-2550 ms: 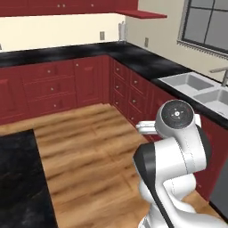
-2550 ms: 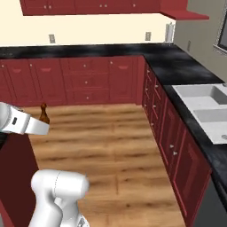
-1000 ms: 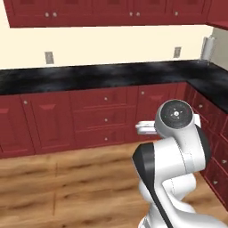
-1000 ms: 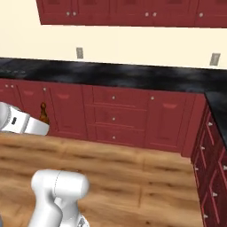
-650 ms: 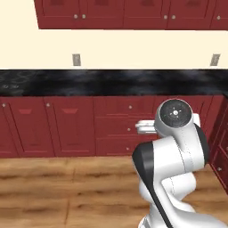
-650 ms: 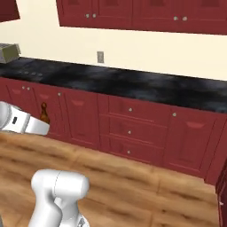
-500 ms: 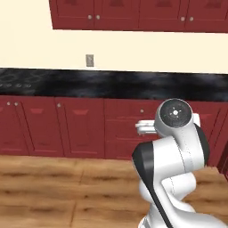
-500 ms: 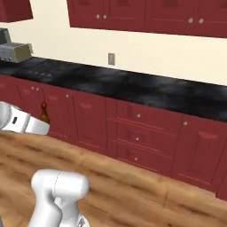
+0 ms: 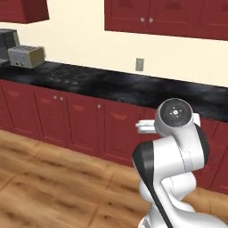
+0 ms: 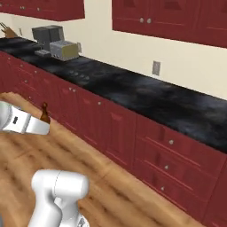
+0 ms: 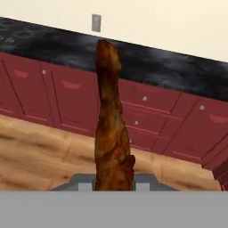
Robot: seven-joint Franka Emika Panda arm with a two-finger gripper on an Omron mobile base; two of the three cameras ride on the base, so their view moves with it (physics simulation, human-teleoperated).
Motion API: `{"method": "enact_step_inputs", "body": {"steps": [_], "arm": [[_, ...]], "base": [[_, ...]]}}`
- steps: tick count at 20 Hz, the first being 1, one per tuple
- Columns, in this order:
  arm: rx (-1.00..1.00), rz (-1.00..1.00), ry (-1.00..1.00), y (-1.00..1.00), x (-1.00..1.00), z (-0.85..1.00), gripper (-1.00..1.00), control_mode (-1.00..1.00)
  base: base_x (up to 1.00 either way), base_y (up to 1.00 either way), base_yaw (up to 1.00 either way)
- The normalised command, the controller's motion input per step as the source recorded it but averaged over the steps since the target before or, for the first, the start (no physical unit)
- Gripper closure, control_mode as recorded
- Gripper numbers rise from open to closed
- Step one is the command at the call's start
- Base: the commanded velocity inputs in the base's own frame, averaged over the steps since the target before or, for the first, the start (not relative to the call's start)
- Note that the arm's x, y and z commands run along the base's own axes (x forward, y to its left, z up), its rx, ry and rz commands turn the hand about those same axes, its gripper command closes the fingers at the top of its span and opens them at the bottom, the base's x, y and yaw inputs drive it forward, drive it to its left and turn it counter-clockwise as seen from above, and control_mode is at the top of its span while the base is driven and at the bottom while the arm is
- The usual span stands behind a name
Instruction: Transport the chicken drumstick from the fridge to the microwave and turn on the microwave.
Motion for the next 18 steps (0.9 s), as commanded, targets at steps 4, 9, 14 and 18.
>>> {"method": "enact_step_inputs", "body": {"steps": [4, 9, 14, 18], "arm": [[0.0, 0.0, 0.0, 0.0, 0.0, 0.0, 1.0, 1.0], [0.0, 0.0, 0.0, 0.0, 0.0, 0.0, 1.0, 1.0], [0.0, 0.0, 0.0, 0.0, 0.0, 0.0, 1.0, 1.0], [0.0, 0.0, 0.0, 0.0, 0.0, 0.0, 1.0, 1.0]], "base": [[0.65, 0.01, 0.59], [0.69, 0.03, 0.55], [0.72, 0.07, 0.51], [0.73, 0.07, 0.5]]}}
